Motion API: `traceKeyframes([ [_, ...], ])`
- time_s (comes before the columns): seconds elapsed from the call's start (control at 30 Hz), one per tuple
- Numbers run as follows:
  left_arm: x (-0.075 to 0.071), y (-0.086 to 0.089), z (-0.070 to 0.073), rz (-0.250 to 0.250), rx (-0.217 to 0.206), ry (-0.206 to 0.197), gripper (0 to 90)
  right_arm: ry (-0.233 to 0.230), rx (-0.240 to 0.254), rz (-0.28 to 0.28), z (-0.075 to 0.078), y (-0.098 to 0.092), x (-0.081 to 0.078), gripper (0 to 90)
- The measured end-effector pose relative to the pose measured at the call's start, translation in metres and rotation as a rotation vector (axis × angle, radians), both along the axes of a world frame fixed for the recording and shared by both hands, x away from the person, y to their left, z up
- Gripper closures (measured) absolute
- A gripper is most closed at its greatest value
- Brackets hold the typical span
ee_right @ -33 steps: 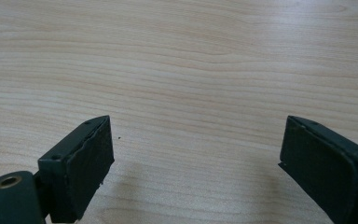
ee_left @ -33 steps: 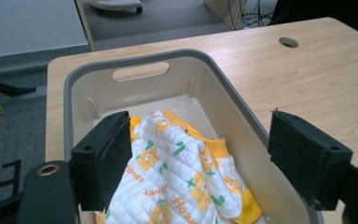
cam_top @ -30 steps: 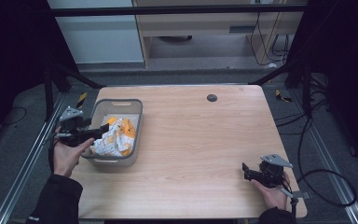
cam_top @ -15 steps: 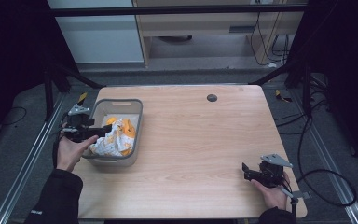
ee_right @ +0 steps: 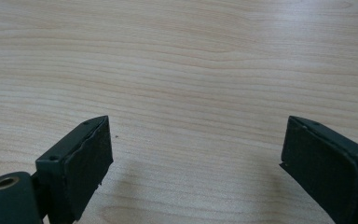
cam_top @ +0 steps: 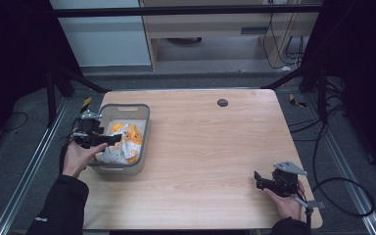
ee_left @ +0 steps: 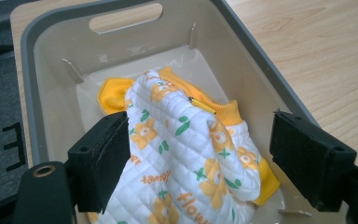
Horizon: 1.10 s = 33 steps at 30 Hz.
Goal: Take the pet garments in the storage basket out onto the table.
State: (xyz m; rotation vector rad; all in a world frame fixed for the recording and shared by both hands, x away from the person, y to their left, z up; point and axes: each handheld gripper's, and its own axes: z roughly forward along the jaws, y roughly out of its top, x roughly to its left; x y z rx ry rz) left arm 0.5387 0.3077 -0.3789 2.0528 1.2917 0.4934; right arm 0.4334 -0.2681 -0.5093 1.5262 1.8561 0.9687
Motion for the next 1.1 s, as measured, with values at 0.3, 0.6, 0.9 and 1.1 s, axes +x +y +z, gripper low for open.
traceKeyframes([
  [0.3, 0.005, -0.007, -0.002, -0.016, 0.042, 0.046, 19.2, 0.004, 0.0, 0.003, 0.0, 0.0, 0.0, 8.7],
  [0.6, 0.01, -0.013, -0.01, -0.017, 0.067, 0.1, 17.8, 0.006, -0.004, 0.007, 0.0, 0.0, 0.001, 8.7],
  [0.9, 0.014, -0.016, -0.016, -0.022, 0.093, 0.14, 17.1, 0.008, -0.005, 0.009, 0.0, 0.0, 0.001, 8.6],
  [1.1, 0.016, -0.015, -0.022, -0.018, 0.092, 0.172, 17.0, 0.018, -0.001, 0.011, -0.001, 0.001, 0.001, 8.5],
])
